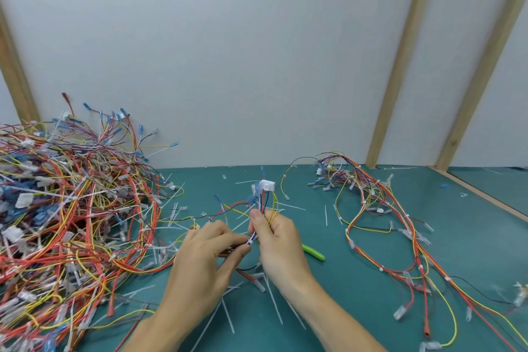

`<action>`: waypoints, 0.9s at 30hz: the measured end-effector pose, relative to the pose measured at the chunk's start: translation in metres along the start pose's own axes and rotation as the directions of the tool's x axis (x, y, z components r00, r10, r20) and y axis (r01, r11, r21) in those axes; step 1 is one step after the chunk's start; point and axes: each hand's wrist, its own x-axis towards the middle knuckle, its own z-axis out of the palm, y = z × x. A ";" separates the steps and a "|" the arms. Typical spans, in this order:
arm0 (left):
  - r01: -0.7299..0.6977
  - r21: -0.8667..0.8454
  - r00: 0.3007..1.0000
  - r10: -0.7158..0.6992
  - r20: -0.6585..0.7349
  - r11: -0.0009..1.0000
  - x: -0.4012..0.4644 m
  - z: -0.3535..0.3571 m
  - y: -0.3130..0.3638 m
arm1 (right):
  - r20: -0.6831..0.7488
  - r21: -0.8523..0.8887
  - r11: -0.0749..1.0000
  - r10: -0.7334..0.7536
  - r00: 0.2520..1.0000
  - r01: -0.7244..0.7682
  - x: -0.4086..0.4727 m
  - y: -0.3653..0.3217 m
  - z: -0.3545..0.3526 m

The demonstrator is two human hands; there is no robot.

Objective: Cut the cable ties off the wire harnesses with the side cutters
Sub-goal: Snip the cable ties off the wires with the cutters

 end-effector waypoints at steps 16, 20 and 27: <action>-0.004 0.182 1.000 0.005 -0.001 0.983 0.000 -0.007 -0.018 | 0.116 0.540 0.803 0.227 0.967 -0.253 0.014 -0.009 -0.019; -0.046 0.180 0.997 0.056 -0.053 0.983 0.001 -0.006 -0.018 | 0.102 0.580 0.771 0.253 0.962 -0.264 0.016 -0.008 -0.020; 0.012 0.222 0.995 0.012 -0.104 0.975 0.001 -0.009 -0.012 | 0.214 0.313 0.938 0.085 0.973 -0.151 0.007 -0.007 -0.013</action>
